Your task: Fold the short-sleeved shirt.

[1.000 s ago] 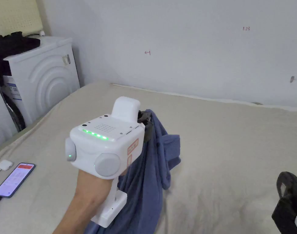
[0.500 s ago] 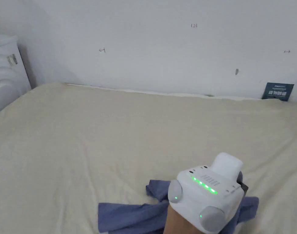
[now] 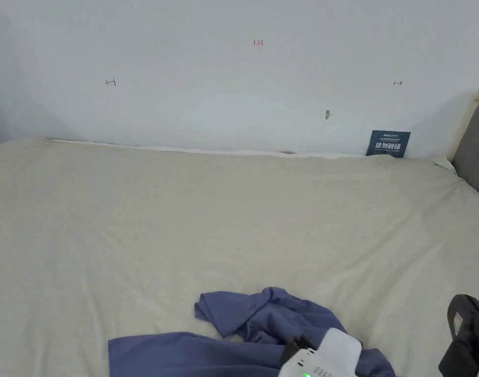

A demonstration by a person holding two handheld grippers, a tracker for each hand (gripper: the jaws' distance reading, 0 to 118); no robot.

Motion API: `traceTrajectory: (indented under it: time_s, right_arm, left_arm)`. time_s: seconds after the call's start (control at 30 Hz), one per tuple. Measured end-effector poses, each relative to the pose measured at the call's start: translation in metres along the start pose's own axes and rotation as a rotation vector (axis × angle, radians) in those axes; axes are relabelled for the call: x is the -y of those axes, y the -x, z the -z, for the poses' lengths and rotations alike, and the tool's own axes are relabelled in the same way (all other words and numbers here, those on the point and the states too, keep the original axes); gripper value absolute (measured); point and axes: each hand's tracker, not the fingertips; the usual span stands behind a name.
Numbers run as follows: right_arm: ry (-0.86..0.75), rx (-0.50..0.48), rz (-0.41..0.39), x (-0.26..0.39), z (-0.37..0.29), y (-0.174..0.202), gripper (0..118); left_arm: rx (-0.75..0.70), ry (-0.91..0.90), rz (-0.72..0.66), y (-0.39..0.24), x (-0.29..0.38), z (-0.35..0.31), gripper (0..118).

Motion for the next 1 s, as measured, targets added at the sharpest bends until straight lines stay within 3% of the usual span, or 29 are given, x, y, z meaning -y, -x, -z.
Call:
traceTrajectory:
  time_s: [0.27,0.4,0.43,0.47,0.53,0.77,0.8,1.0]
  right_arm:
    - [-0.103,-0.062,-0.018,-0.031,-0.012,0.034,3]
    - [-0.159,-0.089,-0.013,-0.043,-0.027,0.052,3]
    - [-0.168,-0.092,-0.018,-0.045,-0.031,0.055,3]
    - [-0.17,-0.099,-0.022,-0.046,-0.036,0.06,3]
    - [-0.179,-0.109,-0.021,-0.048,-0.045,0.066,3]
    - [-0.189,-0.144,-0.032,-0.044,-0.063,0.08,3]
    - [-0.187,-0.148,-0.028,-0.044,-0.064,0.081,3]
    - [-0.196,-0.186,-0.03,-0.043,-0.065,0.08,3]
  left_arm:
    - [-0.324,-0.441,0.001,0.073,-0.066,-0.188,113]
    - [-0.454,-0.542,-0.027,0.097,-0.062,-0.272,110]
    - [-0.468,-0.564,-0.038,0.101,-0.057,-0.287,97]
    - [-0.503,-0.585,-0.044,0.104,-0.05,-0.305,71]
    - [-0.581,-0.606,-0.078,0.11,-0.037,-0.328,4]
    - [-0.64,-0.561,-0.161,0.133,0.005,-0.367,3]
    - [-0.67,-0.589,-0.069,0.136,0.005,-0.37,3]
    - [-0.655,-0.518,-0.17,0.144,0.016,-0.367,3]
